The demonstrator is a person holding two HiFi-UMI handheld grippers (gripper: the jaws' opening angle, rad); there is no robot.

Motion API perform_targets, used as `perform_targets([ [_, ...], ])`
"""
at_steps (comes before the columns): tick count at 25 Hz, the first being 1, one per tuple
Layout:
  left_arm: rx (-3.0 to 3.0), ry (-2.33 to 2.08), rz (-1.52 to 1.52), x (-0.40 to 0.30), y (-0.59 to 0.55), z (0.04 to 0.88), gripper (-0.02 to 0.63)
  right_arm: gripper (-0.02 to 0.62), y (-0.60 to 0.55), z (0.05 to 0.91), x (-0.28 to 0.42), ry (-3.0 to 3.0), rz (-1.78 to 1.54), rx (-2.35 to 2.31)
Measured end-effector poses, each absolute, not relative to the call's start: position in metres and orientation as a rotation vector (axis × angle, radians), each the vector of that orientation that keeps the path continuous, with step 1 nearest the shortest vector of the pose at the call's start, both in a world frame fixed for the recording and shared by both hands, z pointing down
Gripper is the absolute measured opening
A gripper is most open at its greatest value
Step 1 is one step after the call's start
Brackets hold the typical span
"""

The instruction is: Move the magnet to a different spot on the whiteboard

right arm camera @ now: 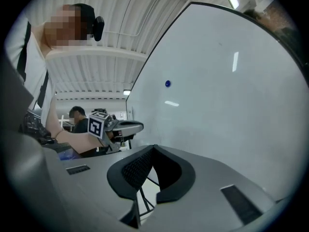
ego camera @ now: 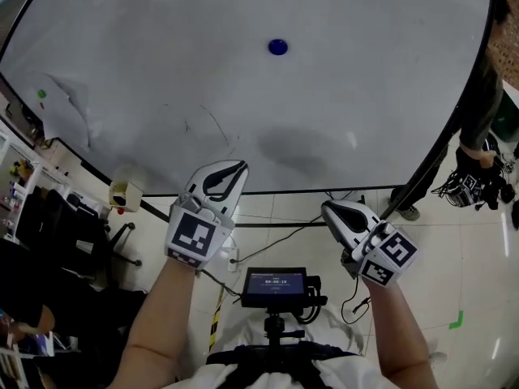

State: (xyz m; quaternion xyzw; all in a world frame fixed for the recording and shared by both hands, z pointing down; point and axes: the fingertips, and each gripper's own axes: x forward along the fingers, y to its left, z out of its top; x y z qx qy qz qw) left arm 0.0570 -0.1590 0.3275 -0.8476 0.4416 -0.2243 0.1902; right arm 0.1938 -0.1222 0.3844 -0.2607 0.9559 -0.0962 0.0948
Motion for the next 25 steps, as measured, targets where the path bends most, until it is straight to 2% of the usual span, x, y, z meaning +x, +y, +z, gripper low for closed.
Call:
perform_targets([
  [5,-2.58,1.418,-0.615,0.004,-0.125,0.374,0.035,0.032,-0.109,0.398,0.164,2.842,-0.332,-0.688],
  [9,-2.681,1.553,-0.464,-0.027,-0.108,0.383,0.034,0.032,-0.095,0.403,0.146,2.842,-0.361,-0.659],
  [14,-2.806,1.489,-0.389,-0.037,-0.083,0.409,0.034,0.032,-0.072,0.415,0.138,2.826,-0.43,-0.749],
  [25,-3.002,1.456,-0.376,-0.132,-0.004,0.456,0.034,0.032,0.01,0.444,0.067,2.86,-0.537,-0.901],
])
